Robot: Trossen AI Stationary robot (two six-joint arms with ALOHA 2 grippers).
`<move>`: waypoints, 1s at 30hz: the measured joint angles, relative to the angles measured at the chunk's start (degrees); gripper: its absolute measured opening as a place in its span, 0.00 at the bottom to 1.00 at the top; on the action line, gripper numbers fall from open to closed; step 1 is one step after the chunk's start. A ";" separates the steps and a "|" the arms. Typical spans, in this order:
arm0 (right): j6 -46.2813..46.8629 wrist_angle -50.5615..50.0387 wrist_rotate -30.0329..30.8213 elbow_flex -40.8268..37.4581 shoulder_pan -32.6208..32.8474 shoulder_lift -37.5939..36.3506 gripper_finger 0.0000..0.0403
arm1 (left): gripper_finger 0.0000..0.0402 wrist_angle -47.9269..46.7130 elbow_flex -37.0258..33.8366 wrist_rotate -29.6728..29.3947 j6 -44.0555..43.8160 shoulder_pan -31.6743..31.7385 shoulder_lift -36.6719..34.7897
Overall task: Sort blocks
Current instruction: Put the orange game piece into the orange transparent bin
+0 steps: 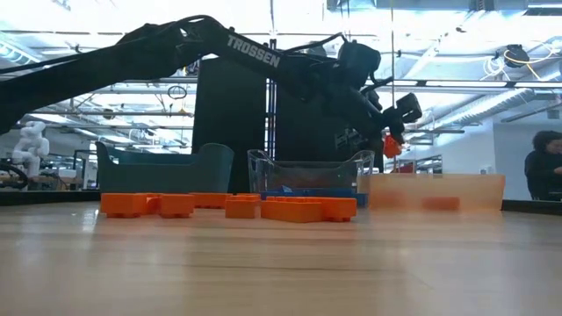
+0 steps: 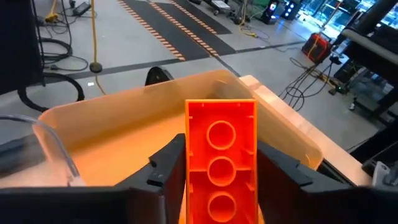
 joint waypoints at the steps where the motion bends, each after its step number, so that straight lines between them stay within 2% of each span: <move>1: -0.01 0.00 0.00 0.00 0.00 0.00 0.00 | 0.42 0.00 0.00 0.02 0.02 -0.04 0.00; 4: 0.06 0.00 0.00 0.00 -0.01 0.00 0.00 | 0.58 -0.09 0.02 0.04 0.02 -0.09 0.00; 7: 0.16 0.02 0.00 0.00 0.00 0.00 0.00 | 0.67 -0.22 0.02 0.00 0.01 0.13 0.00; 11: 0.24 0.29 0.00 0.00 -0.01 0.00 0.00 | 0.70 0.11 0.02 0.85 -0.06 0.37 -0.09; 14: 0.33 0.51 0.00 0.00 0.01 0.00 0.00 | 0.71 0.03 0.02 4.73 0.36 0.37 -1.85; 19: 0.34 0.65 0.00 0.00 -0.01 0.00 0.00 | 0.71 -3.25 0.11 9.49 9.23 -0.69 -10.54; 22: 0.34 0.66 0.00 0.00 0.01 0.00 0.00 | 0.71 -9.63 0.13 13.24 15.71 -2.16 -17.41; 26: 0.33 0.63 0.03 0.00 -0.01 0.00 0.00 | 0.71 -25.36 0.33 16.19 33.27 -6.74 -25.54; 30: 0.26 0.61 0.06 0.00 0.00 0.00 0.00 | 0.71 -39.93 0.30 17.11 40.09 -12.02 -27.86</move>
